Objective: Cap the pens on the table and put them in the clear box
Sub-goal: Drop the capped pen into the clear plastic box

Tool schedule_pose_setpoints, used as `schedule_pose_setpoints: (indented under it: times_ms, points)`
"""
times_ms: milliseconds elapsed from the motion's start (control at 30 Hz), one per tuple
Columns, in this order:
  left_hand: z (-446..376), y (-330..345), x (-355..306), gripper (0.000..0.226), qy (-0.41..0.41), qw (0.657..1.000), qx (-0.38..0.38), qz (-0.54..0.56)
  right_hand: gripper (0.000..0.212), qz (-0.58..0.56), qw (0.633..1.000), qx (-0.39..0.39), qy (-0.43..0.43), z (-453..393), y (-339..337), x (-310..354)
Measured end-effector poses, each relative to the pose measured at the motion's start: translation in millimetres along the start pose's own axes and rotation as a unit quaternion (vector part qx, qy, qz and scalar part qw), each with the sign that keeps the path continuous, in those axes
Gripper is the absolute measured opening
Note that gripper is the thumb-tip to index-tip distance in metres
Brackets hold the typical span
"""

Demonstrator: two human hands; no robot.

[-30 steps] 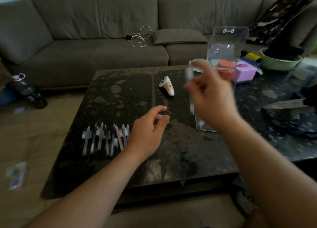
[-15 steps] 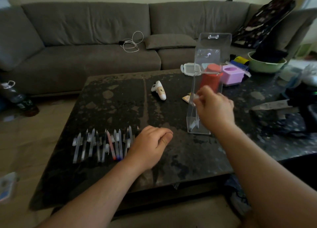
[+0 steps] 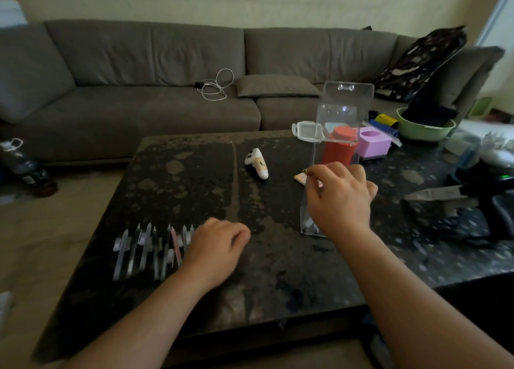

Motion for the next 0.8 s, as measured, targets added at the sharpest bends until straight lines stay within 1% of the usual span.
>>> schedule_pose_setpoints:
  times_ms: [33,67,100,167,233,267,333,433,533,667,800]
  points:
    - [-2,-5,10,0.025,-0.031,0.999,-0.003,-0.024,0.02,-0.004,1.0,-0.004,-0.022,2,1,11]
    - [-3,-10,20,0.024,-0.061,0.997,-0.006,-0.046,0.02,-0.009,0.999,0.012,-0.039,6,8,23]
    - [-4,-13,31,0.024,-0.086,0.994,-0.007,-0.06,0.021,-0.013,0.997,0.05,-0.051,11,19,36]
    - [-2,-16,51,0.025,-0.123,0.99,-0.001,-0.075,0.025,-0.009,0.983,0.171,-0.071,23,52,60]
    - [0,-13,64,0.027,-0.146,0.984,0.018,-0.098,0.027,-0.008,0.951,0.29,-0.105,37,87,81]
    - [1,-11,69,0.028,-0.152,0.982,0.029,-0.108,0.026,-0.017,0.936,0.333,-0.117,44,100,89]
    - [4,-8,72,0.033,-0.156,0.98,0.043,-0.116,0.027,-0.042,0.914,0.382,-0.128,53,120,101]
    - [4,-8,71,0.04,-0.152,0.981,0.046,-0.115,0.029,-0.079,0.899,0.41,-0.129,61,139,114]
    - [3,-5,66,0.051,-0.14,0.982,0.056,-0.111,0.025,-0.094,0.903,0.396,-0.134,56,146,116]
    - [2,-1,62,0.056,-0.128,0.979,0.067,-0.145,0.011,-0.056,0.912,0.394,-0.099,45,147,102]
    - [0,-2,56,0.06,-0.13,0.975,0.058,-0.171,0.01,-0.043,0.903,0.425,-0.037,38,139,85]
Point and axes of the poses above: each hand's wrist, its own z-axis away from the middle knuckle, its own y-axis out of the palm, x = y × z, the point moved 6 cm from there along -z, towards the middle knuckle, and after that the axes turned 8 degrees about x, right-handed, at the moved point
